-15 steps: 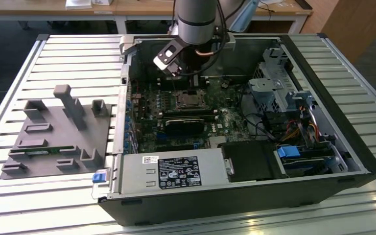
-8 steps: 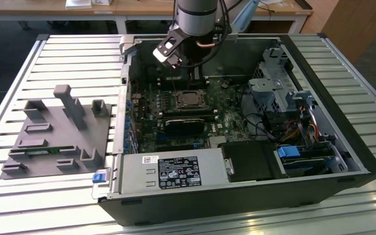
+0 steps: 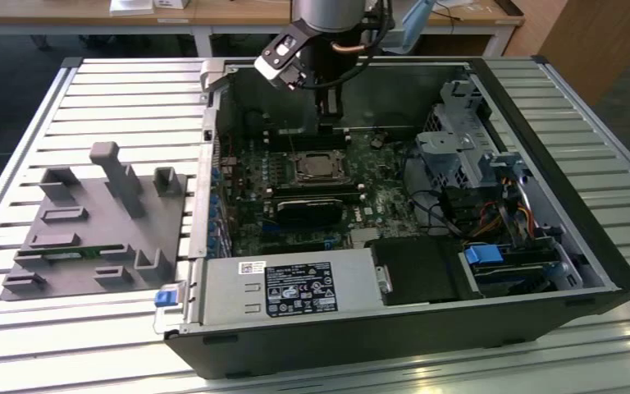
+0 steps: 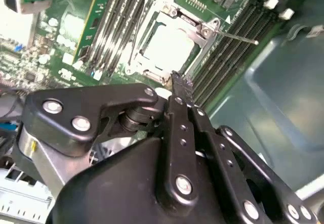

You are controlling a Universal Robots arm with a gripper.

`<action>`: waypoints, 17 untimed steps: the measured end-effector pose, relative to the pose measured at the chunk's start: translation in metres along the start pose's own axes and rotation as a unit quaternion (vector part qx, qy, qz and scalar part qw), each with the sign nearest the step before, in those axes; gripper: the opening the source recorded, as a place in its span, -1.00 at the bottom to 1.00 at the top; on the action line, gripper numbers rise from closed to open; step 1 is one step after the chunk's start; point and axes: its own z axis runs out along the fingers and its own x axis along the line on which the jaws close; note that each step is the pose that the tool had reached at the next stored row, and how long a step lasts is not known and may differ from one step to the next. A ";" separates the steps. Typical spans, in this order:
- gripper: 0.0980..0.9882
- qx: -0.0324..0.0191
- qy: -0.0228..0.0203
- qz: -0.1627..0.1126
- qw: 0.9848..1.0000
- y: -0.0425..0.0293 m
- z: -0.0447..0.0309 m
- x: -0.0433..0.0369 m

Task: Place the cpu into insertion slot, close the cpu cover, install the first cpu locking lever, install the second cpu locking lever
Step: 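Install the first cpu locking lever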

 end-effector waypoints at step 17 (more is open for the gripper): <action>-0.98 0.000 0.000 -0.115 0.993 -0.0002 -0.0065 0.0001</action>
